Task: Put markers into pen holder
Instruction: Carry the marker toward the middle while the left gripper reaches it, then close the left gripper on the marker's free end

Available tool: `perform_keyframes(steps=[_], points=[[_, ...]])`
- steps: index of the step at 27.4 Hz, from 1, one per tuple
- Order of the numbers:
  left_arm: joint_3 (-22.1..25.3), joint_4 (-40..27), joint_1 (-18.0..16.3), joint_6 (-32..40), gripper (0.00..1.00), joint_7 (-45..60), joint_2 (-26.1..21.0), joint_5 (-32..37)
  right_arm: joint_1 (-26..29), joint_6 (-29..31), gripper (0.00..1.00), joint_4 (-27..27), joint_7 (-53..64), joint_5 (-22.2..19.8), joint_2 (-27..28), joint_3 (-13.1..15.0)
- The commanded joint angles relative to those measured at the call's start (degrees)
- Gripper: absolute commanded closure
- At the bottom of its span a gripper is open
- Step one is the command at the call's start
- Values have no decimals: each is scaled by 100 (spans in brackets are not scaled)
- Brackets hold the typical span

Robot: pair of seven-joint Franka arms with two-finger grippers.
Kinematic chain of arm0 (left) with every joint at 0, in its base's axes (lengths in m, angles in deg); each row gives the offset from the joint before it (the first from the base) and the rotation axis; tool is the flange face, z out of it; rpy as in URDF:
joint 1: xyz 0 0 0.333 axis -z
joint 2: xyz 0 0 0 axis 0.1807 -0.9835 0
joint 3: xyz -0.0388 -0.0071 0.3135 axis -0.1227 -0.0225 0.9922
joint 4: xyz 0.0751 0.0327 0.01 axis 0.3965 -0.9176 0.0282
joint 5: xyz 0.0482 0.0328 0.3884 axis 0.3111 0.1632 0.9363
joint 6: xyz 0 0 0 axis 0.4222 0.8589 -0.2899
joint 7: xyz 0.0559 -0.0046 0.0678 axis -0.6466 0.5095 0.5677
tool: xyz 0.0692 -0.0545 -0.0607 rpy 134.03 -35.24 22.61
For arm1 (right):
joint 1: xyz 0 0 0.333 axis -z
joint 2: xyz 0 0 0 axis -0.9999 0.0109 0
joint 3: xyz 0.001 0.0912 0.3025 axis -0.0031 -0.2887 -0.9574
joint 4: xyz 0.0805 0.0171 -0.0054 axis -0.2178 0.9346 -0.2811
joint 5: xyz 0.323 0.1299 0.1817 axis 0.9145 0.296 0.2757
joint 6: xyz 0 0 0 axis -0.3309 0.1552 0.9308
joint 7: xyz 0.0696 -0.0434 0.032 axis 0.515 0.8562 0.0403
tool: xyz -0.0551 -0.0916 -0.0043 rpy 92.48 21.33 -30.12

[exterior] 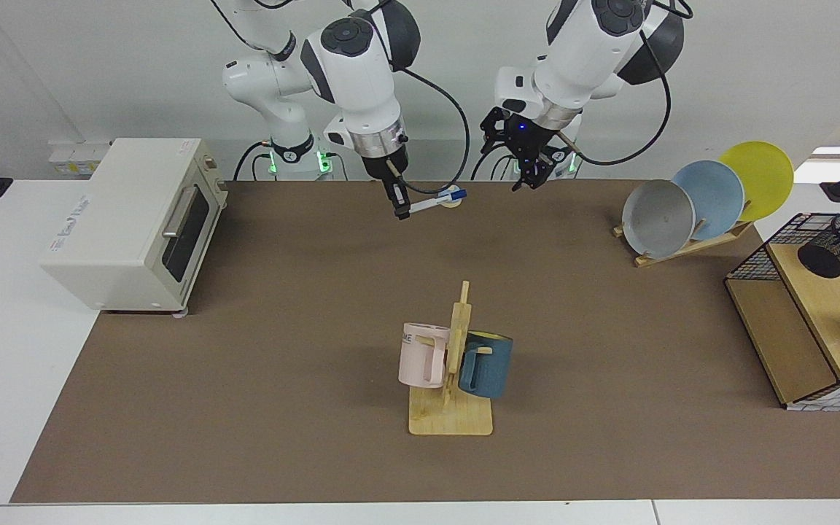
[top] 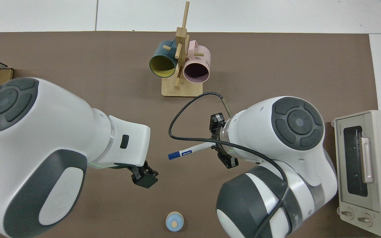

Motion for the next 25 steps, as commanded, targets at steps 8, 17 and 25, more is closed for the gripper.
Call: perform_keyframes(steps=[8, 17, 25], points=[[77, -456, 408, -600, 0, -276, 191, -96, 49, -201, 100, -58, -349, 709, -42, -181], [77, -500, 417, -539, 0, -575, 217, -96, 146, -131, 100, -216, -332, 1254, 29, -163], [86, -605, 417, -539, 31, -558, 296, -96, 93, -96, 100, -216, -340, 1334, 29, -163]])
